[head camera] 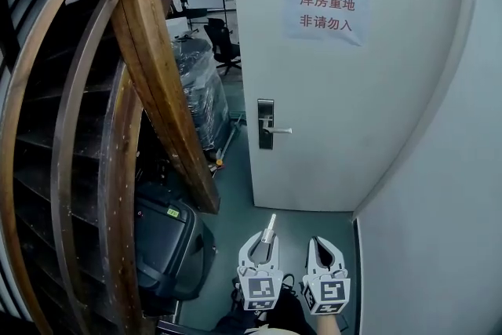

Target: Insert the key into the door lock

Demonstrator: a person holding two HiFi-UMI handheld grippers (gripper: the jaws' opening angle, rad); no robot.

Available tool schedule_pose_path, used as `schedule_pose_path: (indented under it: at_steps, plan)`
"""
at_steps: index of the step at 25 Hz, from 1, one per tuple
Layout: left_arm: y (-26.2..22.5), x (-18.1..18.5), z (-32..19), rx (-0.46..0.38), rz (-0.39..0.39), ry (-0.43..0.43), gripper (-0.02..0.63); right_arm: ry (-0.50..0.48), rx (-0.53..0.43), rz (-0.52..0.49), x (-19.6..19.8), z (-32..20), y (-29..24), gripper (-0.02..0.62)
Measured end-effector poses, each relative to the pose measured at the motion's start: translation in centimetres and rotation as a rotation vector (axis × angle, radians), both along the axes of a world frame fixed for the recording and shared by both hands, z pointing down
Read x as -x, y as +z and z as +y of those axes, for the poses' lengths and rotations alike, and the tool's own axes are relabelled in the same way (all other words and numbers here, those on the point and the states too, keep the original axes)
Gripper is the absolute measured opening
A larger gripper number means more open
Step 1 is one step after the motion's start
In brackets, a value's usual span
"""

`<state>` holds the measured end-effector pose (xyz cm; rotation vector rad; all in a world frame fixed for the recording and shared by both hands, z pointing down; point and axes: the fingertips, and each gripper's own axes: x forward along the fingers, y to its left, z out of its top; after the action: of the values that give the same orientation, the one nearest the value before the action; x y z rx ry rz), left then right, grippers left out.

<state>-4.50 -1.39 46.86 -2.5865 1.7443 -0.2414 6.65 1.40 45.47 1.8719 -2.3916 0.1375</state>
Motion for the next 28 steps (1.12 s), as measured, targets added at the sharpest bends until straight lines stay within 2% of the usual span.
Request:
schedule_pose_path:
  at_steps: [11, 18, 28]
  plan:
    - [-1.4, -2.1, -9.7, -0.044, -0.024, -0.058, 0.117, -0.058, -0.043, -0.029, -2.8, -10.3, -1.4, 0.003]
    - [-1.7, -4.8, -14.9, -0.016, -0.039, -0.051, 0.117, -0.050, -0.021, -0.069, -6.0, -16.0, -1.6, 0.003]
    - [0.8, -5.3, -19.8, 0.058, -0.022, -0.108, 0.117, -0.082, 0.000, -0.115, -7.8, -21.1, 0.0, 0.003]
